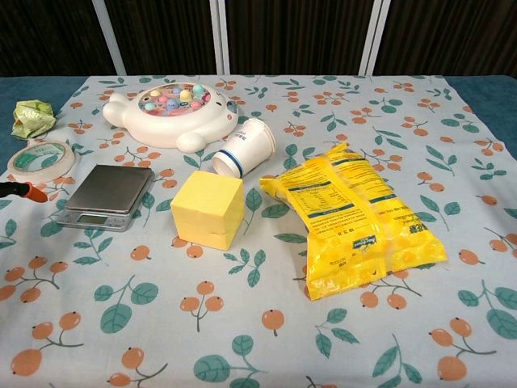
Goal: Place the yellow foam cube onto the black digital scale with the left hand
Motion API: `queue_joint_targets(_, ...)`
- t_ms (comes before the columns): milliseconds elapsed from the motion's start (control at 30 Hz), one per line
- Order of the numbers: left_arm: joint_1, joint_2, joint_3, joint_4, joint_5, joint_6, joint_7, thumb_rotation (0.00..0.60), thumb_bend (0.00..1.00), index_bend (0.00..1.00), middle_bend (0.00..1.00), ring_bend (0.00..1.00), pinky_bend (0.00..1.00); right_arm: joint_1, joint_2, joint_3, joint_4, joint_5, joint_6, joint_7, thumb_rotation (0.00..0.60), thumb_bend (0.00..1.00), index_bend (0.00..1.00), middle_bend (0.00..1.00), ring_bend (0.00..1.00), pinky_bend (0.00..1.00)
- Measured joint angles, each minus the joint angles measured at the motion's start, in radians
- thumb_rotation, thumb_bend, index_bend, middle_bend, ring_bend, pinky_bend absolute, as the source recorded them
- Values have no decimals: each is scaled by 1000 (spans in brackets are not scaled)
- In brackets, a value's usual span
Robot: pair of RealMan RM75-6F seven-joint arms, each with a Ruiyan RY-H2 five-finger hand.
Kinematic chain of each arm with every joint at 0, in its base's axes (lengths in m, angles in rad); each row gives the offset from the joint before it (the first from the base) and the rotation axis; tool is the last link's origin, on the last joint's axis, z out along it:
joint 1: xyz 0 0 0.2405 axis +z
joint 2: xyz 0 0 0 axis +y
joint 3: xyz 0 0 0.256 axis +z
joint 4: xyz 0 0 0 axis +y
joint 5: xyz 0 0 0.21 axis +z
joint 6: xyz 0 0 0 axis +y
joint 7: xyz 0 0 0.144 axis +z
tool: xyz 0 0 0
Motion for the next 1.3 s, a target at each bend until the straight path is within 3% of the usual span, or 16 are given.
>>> queue_joint_targets(433, -22, -38, 2, 33, -67, -30, 50, 600, 635, 136, 666, 652, 688, -4, 5, 4, -3, 5, 7, 4, 600, 582, 0, 0, 0, 0)
queue_joint_targets(1300, -56, -65, 14, 38, -84, -44, 66, 600, 634, 136, 659, 651, 688, -2, 2, 6, -2, 14, 1, 2, 600, 583, 0, 0, 0, 0)
